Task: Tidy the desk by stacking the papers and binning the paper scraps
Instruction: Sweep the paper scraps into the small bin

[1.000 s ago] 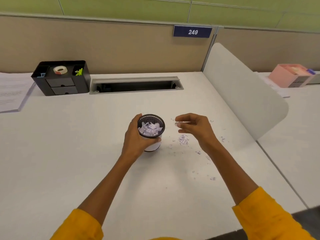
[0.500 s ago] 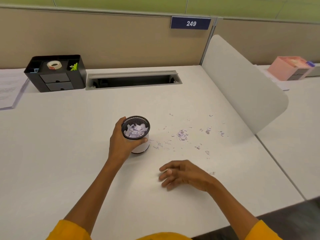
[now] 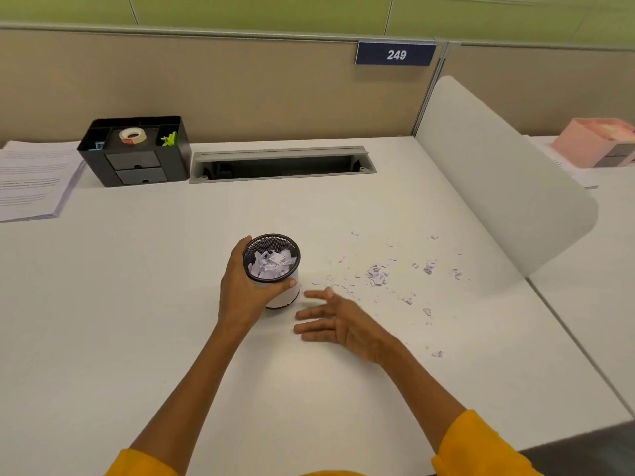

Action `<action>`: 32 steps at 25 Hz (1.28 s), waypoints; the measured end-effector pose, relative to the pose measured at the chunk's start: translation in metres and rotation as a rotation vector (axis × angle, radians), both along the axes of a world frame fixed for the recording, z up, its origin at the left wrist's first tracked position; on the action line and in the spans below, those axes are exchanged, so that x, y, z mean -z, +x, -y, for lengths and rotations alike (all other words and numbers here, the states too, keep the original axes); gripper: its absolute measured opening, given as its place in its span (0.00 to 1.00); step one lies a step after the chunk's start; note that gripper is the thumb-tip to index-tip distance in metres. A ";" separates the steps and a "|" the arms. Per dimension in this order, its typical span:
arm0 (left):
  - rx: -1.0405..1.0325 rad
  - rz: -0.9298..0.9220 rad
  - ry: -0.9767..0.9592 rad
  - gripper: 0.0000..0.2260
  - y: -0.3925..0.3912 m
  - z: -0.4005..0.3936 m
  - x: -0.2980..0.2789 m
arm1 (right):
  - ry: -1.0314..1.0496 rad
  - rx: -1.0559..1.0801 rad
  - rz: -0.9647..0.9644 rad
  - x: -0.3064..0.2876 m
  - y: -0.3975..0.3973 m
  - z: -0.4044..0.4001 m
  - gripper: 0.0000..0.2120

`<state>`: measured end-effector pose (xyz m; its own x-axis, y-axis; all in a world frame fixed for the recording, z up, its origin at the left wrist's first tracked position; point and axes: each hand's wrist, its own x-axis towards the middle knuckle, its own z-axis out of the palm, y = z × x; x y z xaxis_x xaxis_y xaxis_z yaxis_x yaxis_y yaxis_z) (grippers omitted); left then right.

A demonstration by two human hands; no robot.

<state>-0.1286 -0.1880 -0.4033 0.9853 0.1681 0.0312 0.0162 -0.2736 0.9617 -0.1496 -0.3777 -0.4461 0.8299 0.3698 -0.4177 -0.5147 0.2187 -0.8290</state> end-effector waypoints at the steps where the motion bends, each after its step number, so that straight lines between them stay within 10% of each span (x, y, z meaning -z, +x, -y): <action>1: -0.003 0.004 0.007 0.42 0.000 -0.002 -0.001 | 0.005 -0.057 -0.011 0.003 0.000 -0.006 0.29; 11: -0.001 -0.009 -0.017 0.42 -0.001 -0.008 -0.001 | 0.001 0.477 0.095 0.000 0.046 0.022 0.50; 20: 0.097 -0.022 -0.033 0.42 -0.002 0.013 0.003 | -0.092 -0.273 -0.140 -0.015 -0.021 0.122 0.43; 26: 0.168 -0.039 -0.048 0.42 -0.009 0.035 0.005 | -0.095 0.109 -0.014 -0.017 -0.016 0.120 0.46; 32: 0.230 -0.032 -0.034 0.43 -0.015 0.055 0.011 | -0.624 0.366 0.156 -0.037 -0.024 0.136 0.19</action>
